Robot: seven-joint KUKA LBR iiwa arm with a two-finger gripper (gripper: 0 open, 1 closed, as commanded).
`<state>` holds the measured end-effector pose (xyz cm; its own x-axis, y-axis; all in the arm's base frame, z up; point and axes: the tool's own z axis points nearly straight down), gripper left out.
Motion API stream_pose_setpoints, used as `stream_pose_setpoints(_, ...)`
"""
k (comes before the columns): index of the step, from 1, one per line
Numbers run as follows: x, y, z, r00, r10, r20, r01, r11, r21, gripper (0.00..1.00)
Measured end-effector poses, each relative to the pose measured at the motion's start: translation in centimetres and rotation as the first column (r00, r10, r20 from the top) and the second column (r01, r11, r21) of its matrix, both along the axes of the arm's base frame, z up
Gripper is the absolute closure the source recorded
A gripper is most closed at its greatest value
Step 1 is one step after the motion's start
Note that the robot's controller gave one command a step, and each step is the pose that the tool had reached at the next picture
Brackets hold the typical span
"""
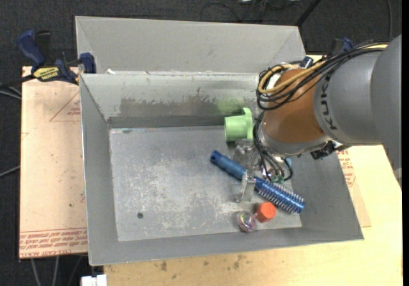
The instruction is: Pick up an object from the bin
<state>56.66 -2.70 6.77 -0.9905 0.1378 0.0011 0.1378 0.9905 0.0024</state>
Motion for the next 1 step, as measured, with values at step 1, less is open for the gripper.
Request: stream_pose_setpoints(1,0.04,0.05,0.02,1.0,0.002,0.001,-0.002,1.0,0.0,0.0)
